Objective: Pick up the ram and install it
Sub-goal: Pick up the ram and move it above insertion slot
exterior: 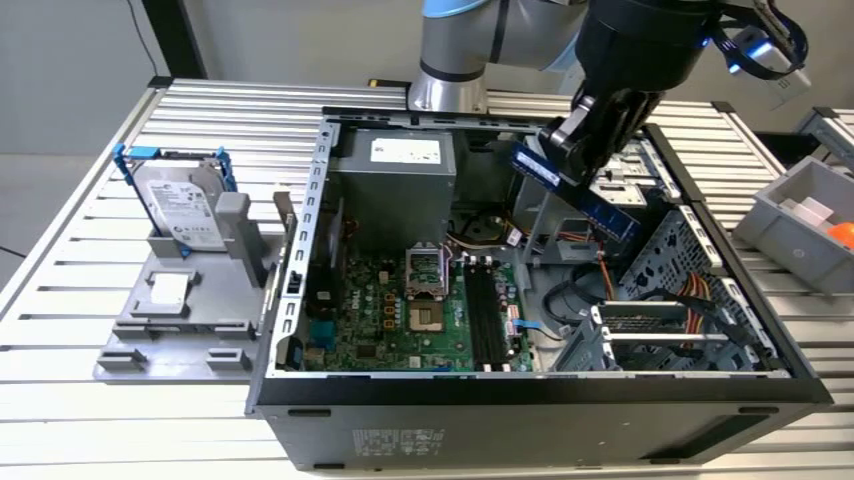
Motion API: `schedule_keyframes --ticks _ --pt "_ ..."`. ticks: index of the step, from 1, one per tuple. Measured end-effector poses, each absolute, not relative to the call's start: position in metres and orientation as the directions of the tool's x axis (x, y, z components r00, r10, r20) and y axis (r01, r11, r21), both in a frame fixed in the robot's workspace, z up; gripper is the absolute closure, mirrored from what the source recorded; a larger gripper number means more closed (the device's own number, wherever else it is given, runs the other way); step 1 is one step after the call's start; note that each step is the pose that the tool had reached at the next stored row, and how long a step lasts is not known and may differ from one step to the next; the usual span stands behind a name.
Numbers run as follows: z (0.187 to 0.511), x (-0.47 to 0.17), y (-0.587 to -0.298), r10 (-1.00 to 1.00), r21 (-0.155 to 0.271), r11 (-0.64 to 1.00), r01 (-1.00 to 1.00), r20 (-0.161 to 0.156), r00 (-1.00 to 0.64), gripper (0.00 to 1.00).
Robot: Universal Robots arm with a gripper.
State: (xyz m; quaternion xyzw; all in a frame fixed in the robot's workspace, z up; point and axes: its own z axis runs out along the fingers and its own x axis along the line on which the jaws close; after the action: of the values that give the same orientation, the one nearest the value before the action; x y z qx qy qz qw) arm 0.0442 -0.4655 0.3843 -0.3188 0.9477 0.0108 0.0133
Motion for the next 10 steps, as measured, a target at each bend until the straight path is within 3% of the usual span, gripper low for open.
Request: schedule_keyframes --ticks 10 --pt "0.3843 0.0442 -0.4655 -0.518 0.012 0.855 -0.519 -0.032 -0.855 1.00"
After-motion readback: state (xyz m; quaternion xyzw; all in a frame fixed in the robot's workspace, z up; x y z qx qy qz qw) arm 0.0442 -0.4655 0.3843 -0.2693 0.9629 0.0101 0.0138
